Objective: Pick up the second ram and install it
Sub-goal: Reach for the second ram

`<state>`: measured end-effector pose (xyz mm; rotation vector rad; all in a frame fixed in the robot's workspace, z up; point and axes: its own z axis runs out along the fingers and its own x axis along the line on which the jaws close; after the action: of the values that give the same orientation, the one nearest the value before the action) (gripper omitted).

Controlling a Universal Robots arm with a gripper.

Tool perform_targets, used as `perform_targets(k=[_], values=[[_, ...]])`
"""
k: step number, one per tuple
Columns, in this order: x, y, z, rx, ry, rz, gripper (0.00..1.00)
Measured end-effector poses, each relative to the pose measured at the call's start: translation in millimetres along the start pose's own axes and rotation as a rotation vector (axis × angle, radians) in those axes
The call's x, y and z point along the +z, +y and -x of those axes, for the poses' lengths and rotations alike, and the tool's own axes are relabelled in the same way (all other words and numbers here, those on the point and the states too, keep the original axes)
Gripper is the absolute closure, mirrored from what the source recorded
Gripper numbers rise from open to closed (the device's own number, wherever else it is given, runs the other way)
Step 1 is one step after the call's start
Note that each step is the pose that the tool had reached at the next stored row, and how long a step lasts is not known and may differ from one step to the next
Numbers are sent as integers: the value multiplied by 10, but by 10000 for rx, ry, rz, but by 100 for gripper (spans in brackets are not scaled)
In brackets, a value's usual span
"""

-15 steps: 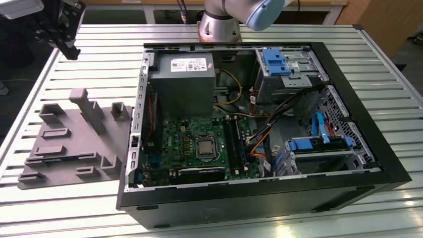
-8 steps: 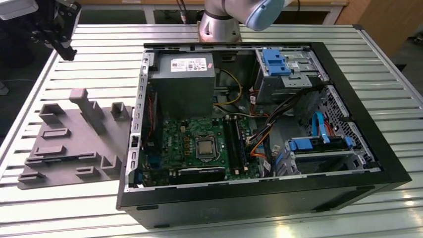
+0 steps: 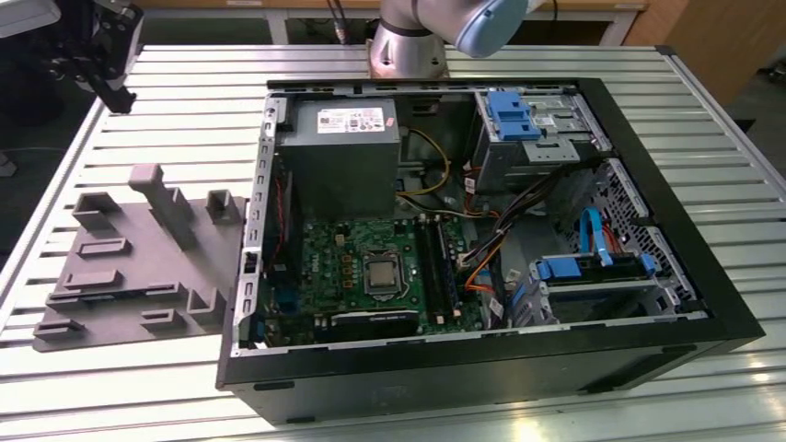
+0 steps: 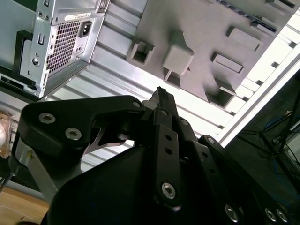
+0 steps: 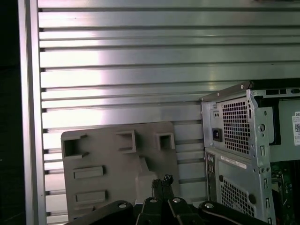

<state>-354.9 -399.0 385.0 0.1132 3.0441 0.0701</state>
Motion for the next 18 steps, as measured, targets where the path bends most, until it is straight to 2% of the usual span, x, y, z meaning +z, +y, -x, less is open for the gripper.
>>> perform_targets(k=[18], values=[[4, -19, -236, 0, 0, 0, 89]])
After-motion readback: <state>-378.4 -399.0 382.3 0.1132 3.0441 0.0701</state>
